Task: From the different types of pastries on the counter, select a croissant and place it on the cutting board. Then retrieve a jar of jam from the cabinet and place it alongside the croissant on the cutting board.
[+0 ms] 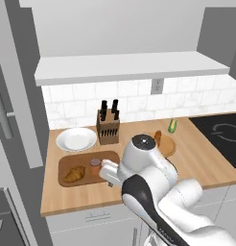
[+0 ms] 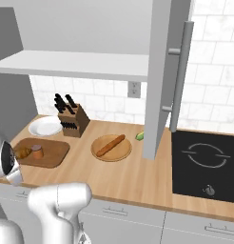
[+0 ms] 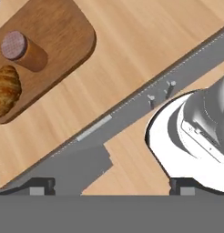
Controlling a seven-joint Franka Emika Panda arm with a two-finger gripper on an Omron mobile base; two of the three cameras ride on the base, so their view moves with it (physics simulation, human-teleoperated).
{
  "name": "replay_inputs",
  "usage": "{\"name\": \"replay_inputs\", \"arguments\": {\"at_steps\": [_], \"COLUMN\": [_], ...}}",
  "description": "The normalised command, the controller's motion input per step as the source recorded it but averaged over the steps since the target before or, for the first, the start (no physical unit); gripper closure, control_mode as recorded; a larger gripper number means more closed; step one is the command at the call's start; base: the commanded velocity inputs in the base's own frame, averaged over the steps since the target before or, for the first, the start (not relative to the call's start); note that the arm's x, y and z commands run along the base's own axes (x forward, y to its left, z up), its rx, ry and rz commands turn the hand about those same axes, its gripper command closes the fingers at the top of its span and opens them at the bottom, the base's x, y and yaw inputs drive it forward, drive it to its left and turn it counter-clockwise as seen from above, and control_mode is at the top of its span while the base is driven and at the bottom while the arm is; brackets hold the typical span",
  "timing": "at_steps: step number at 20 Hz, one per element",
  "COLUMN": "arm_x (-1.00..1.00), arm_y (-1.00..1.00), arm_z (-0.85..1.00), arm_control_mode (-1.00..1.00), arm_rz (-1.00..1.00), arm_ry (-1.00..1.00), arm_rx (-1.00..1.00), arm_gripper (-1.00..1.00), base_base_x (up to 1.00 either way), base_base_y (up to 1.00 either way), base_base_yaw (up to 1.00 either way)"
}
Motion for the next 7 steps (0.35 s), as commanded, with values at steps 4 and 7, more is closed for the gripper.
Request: {"name": "replay_inputs", "arguments": {"at_steps": [4,7], "arm_x": [-0.68,-0.21], "arm_y": [-0.07,0.00], "arm_z": [-0.18,-0.14], "arm_control_mode": [-1.00,-1.00], "arm_rz": [0.00,0.02], "arm_ry": [0.00,0.00], "arm_rx": [0.00,0.02], "arm_gripper": [-1.00,-1.00], "base_base_x": [0.00,0.00], "base_base_y": [0.00,0.00], "base_base_yaw": [0.00,0.00]}}
